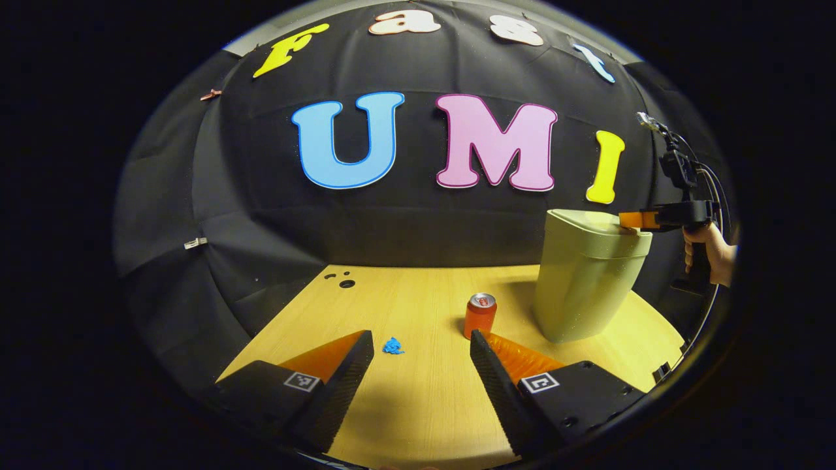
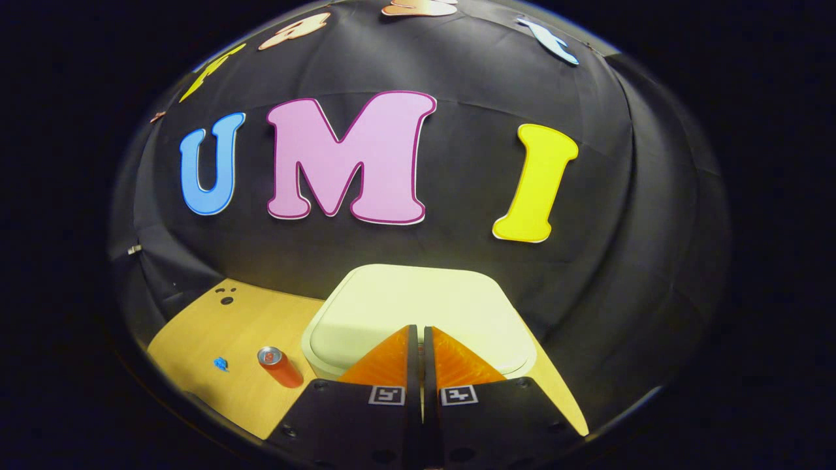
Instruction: Press the lid of the desktop garbage bin to open it, pick up the crumpled paper on the desktop and throw it into the bin, then pick up the pop can on the desktop and drop it into the bin, and finally close the garbage bin lid.
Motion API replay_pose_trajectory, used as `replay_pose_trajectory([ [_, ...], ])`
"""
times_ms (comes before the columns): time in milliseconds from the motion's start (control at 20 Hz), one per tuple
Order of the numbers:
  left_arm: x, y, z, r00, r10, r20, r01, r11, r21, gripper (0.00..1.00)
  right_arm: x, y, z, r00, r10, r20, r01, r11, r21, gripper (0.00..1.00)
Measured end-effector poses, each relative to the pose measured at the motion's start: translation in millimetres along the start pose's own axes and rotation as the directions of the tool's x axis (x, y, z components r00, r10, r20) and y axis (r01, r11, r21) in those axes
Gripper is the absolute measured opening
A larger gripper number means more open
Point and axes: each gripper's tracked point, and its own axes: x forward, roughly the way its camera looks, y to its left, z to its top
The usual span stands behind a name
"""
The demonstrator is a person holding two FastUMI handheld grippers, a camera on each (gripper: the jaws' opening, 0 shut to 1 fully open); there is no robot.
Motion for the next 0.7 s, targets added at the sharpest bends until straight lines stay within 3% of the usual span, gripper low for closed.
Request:
replay_pose_trajectory([
  [350,-15,32,-17,1.000,-0.015,0.017,0.015,0.999,0.042,0.95,-26,27,3,0.999,0.030,-0.020,-0.029,0.998,0.058,0.05],
  [700,-30,61,-39,1.000,0.025,-0.015,-0.025,1.000,-0.017,0.96,-72,36,-11,0.998,0.048,-0.031,-0.044,0.994,0.098,0.05],
])
